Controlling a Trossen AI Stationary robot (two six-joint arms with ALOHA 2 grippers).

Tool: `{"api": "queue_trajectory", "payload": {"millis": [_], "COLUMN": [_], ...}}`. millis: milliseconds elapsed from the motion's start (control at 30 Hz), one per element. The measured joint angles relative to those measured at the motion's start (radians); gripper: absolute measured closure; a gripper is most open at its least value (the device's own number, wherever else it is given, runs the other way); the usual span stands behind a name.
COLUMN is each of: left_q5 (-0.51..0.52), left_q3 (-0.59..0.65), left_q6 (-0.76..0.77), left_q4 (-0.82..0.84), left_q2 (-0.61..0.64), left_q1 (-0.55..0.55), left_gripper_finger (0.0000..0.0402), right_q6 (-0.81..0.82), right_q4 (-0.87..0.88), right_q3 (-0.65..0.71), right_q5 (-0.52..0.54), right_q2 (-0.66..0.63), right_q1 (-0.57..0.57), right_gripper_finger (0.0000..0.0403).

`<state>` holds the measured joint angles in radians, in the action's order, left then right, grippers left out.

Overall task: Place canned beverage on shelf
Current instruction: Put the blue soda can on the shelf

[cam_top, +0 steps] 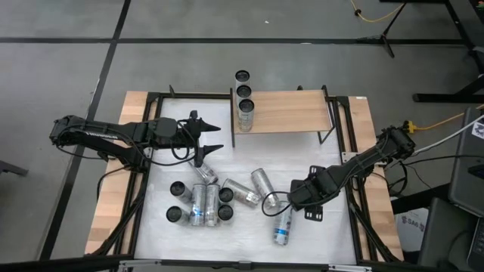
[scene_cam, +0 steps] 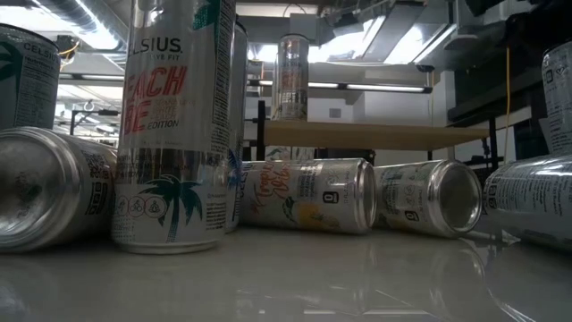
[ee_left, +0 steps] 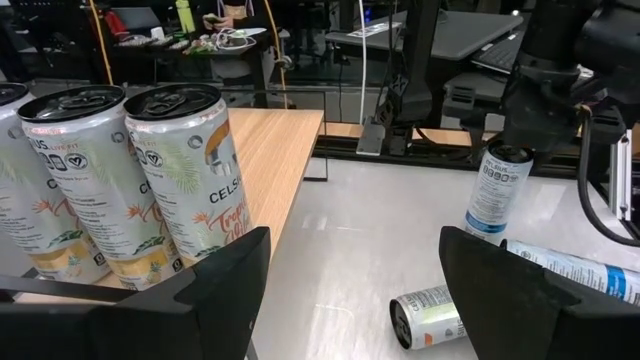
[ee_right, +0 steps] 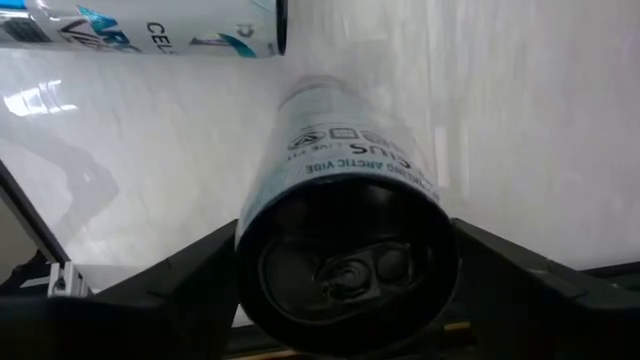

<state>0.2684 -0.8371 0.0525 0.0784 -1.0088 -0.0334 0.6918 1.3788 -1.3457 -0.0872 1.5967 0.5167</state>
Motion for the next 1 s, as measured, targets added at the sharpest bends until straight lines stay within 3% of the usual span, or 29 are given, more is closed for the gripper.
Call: {"api": "queue_trajectory", "payload": {"millis": [267, 600, 1000], "left_q5": [0.000, 0.000, 0.000], "left_q3": [0.000, 0.000, 0.000], "left_q6": [0.000, 0.000, 0.000], "left_q4": [0.000, 0.000, 0.000], "left_q2": [0.000, 0.000, 0.000], "left_q1": [0.000, 0.000, 0.000], "left_gripper_finger": [0.0118, 0.0118, 0.0118], "right_q6": [-0.008, -0.026, -0.176], "right_q4": [0.001, 0.055, 0.195], "right_q3": [-0.001, -0.044, -0.310], "right_q5": [-0.015, -0.103, -0.106], "right_q2": [-0.001, 0.001, 0.000], "right_q1": [0.000, -0.047, -0.249], "right_gripper_finger": [0.0170, 0.0156, 0.0161]}}
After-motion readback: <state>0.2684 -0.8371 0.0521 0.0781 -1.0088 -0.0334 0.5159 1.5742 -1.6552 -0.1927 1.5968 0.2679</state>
